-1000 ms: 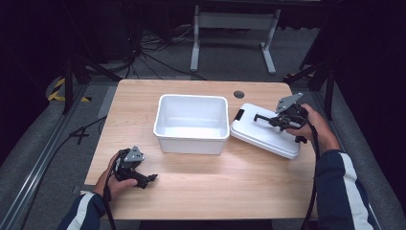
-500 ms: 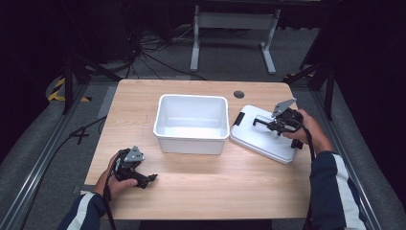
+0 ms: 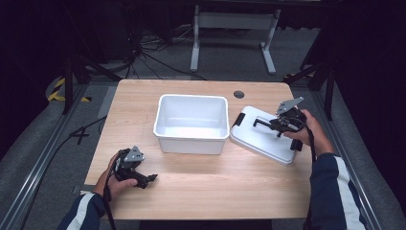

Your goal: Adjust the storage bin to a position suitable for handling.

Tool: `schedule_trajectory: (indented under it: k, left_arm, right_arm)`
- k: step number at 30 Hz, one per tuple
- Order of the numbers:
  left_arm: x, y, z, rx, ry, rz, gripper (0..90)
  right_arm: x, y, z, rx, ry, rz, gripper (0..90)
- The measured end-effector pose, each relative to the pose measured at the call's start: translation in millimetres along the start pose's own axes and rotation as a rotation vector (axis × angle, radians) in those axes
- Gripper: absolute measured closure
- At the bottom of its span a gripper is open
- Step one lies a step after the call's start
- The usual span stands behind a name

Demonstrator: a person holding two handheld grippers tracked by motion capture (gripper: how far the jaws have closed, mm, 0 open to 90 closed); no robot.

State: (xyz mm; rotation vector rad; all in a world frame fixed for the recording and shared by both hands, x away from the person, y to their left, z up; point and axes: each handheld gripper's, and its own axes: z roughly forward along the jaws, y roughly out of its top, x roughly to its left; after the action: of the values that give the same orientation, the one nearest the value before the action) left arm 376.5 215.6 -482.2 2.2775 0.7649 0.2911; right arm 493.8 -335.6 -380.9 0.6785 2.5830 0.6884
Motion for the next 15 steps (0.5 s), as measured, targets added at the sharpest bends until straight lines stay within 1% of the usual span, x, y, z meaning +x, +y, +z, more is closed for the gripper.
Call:
schedule_trajectory:
  k: [1,5,10,13,15]
  left_arm:
    - [-0.1,-0.1,-0.1,0.0,0.001,-0.001,0.1]
    - [-0.2,-0.2,-0.2,0.001,0.003,-0.002,0.1]
    - [-0.2,-0.2,-0.2,0.001,0.002,-0.002,0.1]
    - [-0.1,-0.2,-0.2,0.001,0.002,-0.001,0.1]
    - [-0.1,-0.2,-0.2,0.001,0.002,-0.001,0.1]
  right_arm:
    - [0.3,0.0,-1.8,-0.011,0.009,0.005,74.5]
    - [1.5,-0.3,-5.6,-0.019,0.0,0.02,70.2]
    - [2.8,-0.4,-8.4,-0.044,0.012,0.046,63.4]
    - [6.0,1.8,-9.8,-0.035,-0.012,0.05,61.5]
    - [9.4,3.8,-13.5,-0.049,-0.016,0.05,59.4]
